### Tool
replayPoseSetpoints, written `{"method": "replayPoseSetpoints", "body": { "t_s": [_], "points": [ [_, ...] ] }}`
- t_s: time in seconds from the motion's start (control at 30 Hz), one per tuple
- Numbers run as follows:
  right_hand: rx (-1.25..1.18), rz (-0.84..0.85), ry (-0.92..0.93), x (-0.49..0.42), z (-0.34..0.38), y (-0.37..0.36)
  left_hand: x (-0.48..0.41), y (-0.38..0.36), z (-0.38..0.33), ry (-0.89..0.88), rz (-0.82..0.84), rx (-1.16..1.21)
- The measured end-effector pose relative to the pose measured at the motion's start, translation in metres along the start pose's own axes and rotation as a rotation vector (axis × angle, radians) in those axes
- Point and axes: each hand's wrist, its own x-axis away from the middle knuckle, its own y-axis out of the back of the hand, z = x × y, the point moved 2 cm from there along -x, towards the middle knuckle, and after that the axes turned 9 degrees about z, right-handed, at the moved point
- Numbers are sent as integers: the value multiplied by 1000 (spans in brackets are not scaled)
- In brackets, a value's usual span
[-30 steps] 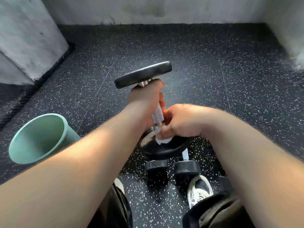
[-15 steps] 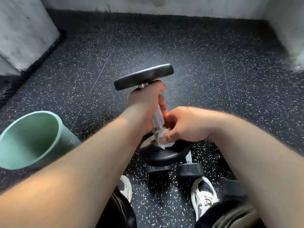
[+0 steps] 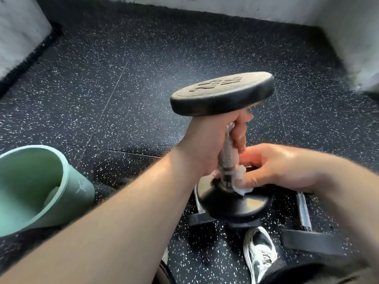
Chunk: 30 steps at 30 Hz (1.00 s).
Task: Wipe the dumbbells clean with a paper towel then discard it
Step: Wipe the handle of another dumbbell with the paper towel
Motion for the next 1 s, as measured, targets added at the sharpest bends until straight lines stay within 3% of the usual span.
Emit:
{"method": "replayPoseSetpoints", "body": {
  "t_s": [0.27, 0.4, 0.5, 0.8, 0.9, 1.0],
  "points": [
    [-15, 198, 48, -6, 2, -2, 7, -1, 0, 8, 221, 23],
    [86, 101, 55, -10, 4, -8, 9, -5, 6, 6, 237, -7],
    [141, 49, 57, -8, 7, -12, 6, -7, 9, 9, 139, -66],
    [155, -137, -44, -9, 4, -23, -3, -6, 14, 48, -486, -214],
    [212, -218, -109, -13, -1, -28, -4, -4, 17, 57, -559, -286],
    [287, -441, -91, -21, -1, -37, -7, -4, 18, 64, -578, -386]
  ]
}}
